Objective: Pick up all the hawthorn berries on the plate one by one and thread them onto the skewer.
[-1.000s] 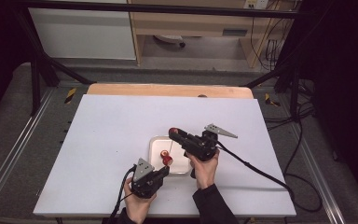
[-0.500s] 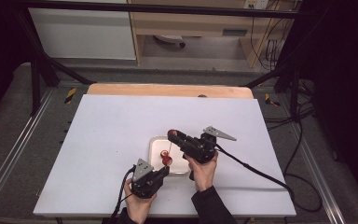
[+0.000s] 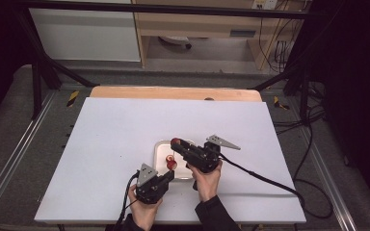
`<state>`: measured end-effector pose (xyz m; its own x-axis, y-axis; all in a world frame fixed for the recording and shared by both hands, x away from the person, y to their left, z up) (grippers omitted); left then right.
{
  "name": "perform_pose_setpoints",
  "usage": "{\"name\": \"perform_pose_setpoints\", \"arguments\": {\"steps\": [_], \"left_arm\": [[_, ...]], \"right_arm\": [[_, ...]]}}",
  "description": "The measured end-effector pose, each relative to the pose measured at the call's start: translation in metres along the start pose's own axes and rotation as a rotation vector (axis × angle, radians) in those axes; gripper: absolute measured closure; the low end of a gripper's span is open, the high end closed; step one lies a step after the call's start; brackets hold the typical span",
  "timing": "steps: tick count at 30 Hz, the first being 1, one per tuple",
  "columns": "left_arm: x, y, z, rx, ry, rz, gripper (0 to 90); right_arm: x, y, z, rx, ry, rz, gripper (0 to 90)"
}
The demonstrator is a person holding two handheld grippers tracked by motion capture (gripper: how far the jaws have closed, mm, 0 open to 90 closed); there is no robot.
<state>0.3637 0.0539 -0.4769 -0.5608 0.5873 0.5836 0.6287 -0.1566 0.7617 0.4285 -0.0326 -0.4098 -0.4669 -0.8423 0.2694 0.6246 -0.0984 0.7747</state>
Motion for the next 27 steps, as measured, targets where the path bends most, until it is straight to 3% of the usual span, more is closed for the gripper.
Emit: {"name": "perform_pose_setpoints", "arguments": {"steps": [13, 27], "left_arm": [[-0.0050, -0.0035, 0.0021, -0.013, 0.006, 0.025, 88.8], [-0.0037, -0.0023, 0.0018, -0.025, 0.000, 0.009, 88.9]], "right_arm": [[0.0031, -0.0037, -0.0016, 0.036, -0.034, 0.024, 62.2], [0.0068, -0.0027, -0.0050, -0.006, -0.023, 0.071, 62.2]]}}
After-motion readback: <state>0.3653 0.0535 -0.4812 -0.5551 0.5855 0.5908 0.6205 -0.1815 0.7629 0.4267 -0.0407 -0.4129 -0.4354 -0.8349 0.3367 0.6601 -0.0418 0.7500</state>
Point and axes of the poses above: each handheld gripper's, and its own axes: x roughly backward along the jaws, y roughly out of its top, z roughly to its left, the point moved 8 cm from there along -x, roughly forward along the jaws, and after that the axes turned 12 degrees about z, right-handed, at the moved point
